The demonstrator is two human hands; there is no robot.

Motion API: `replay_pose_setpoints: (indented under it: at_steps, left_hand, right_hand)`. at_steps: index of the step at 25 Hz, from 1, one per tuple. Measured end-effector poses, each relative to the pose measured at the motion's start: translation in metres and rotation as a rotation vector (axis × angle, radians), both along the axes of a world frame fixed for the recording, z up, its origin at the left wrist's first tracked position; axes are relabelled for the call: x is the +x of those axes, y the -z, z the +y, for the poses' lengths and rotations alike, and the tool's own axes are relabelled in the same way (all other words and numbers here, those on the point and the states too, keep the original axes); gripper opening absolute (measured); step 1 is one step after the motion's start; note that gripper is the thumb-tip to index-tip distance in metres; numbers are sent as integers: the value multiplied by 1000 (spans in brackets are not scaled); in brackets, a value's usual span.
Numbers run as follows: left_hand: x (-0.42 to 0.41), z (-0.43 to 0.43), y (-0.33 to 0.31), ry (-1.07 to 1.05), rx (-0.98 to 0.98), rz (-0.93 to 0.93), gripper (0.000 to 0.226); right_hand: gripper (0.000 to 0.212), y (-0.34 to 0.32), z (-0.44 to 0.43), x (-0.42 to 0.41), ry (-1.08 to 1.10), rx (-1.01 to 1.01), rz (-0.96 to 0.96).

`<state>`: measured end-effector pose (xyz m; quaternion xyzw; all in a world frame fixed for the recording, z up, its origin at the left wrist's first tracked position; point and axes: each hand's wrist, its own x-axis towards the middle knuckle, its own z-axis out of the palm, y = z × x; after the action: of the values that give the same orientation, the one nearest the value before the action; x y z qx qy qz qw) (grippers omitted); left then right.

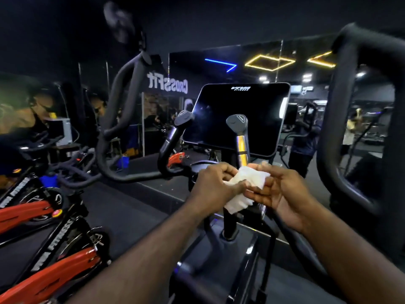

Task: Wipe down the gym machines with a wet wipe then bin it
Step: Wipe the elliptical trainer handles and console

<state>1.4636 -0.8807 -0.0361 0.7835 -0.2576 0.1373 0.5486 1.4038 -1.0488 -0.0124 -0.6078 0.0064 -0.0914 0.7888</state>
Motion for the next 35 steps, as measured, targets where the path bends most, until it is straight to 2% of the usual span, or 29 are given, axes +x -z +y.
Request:
replay_pose_setpoints:
  at_steps: [2,5,8,11,13,14,16,17,19,20,22,24,26,29,32,35]
  left_hand:
    - [23,-6,-15,30,-135,10,3]
    - [39,-12,-45,116,-302,56,6]
    - [50,-14,-72,230,-366,142,14]
    - [66,-16,-90,274,-366,144,14]
    - [82,-16,-97,216,-422,124,10]
    - [92,-15,-99,169,-471,130,9]
    - [113,-16,-100,104,-596,233,7]
    - [123,-20,-98,106,-662,316,12]
    - [134,-34,-91,159,-739,508,36]
    - [134,-42,-85,196,-748,582,51]
    - [130,-56,-78,253,-751,644,72]
    - [132,-59,-78,226,-760,641,83]
    - [141,-54,-87,170,-783,590,84]
    - [159,-40,-101,119,-717,449,89]
    - [173,-29,-104,99,-584,373,95]
    - [193,-22,-106,8,-428,241,87]
  right_hand:
    - [25,-12,-6,7,54,-121,-85]
    - [27,-28,-11,28,210,-234,-220]
    - [52,-44,-11,50,159,-333,-226]
    - [30,-68,-6,70,100,-365,-256]
    - [13,-90,-7,85,296,-329,-361]
    - [11,-101,-10,95,486,-417,-436]
    - [13,-115,-7,110,864,-809,-615]
    - [8,-114,-1,118,892,-1007,-709]
    - [9,-94,12,131,772,-1351,-756]
    - [8,-80,15,133,721,-1433,-736]
    - [9,-58,9,131,688,-1430,-772]
    - [27,-45,6,132,642,-1472,-827]
    - [46,-51,9,147,646,-1544,-766]
    - [55,-60,24,169,749,-1656,-636]
    - [65,-31,28,147,735,-1689,-645]
    - [60,-12,27,128,741,-1682,-681]
